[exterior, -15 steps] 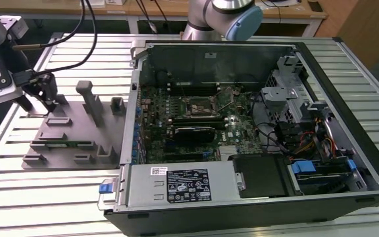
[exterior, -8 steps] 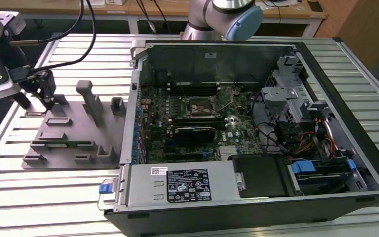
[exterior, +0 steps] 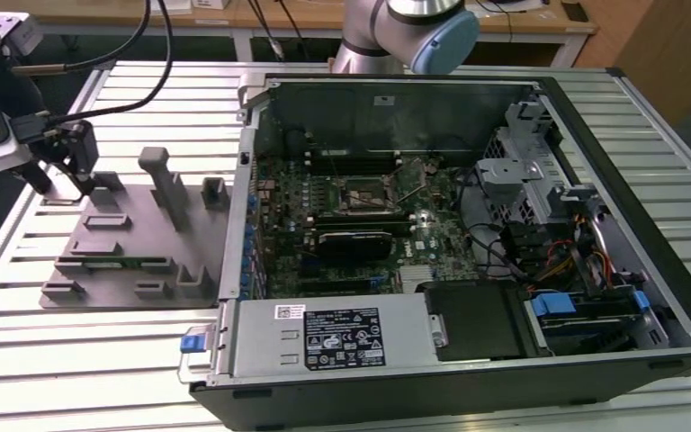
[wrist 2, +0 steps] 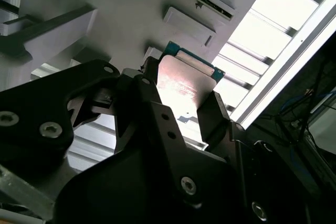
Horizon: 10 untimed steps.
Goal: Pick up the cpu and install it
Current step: 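Pick up the cpu and move it towards the insertion slot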
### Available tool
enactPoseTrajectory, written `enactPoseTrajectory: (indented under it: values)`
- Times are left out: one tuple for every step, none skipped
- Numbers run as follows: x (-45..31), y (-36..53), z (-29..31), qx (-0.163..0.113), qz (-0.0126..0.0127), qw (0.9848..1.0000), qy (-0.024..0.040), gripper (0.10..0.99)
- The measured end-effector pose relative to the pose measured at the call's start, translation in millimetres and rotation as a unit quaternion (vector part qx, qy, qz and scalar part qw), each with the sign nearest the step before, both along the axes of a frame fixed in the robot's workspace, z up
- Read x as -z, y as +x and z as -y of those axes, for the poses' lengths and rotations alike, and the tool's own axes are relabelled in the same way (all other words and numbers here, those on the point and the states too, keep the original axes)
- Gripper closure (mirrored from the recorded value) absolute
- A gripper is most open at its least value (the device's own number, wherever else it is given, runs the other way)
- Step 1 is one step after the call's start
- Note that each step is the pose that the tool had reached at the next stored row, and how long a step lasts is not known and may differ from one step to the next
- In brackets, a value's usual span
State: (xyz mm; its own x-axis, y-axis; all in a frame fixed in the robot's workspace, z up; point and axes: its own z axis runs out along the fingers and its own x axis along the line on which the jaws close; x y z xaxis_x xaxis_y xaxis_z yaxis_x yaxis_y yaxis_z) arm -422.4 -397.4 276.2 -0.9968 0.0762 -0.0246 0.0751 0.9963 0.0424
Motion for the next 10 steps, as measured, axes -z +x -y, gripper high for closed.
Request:
enactPoseTrajectory:
  values:
    - [-1.1,0.0,0.0,0.000,0.0000,1.0000,0.0000,0.545]
    - [-2.2,0.0,0.0,0.000,0.0000,1.0000,0.0000,0.545]
    - [-3.4,0.0,0.0,0.000,0.0000,1.0000,0.0000,0.545]
    - [-4.5,0.0,0.0,0.000,0.0000,1.0000,0.0000,0.545]
    - [-5.6,0.0,0.0,0.000,0.0000,1.0000,0.0000,0.545]
    - [-6.6,0.0,0.0,0.000,0.0000,1.0000,0.0000,0.545]
    - [-7.6,0.0,0.0,0.000,0.0000,1.0000,0.0000,0.545]
    - [-8.6,0.0,0.0,0.000,0.0000,1.0000,0.0000,0.545]
    - [-9.6,0.0,0.0,0.000,0.0000,1.0000,0.0000,0.545]
    - [-10.7,0.0,0.0,0.000,0.0000,1.0000,0.0000,0.545]
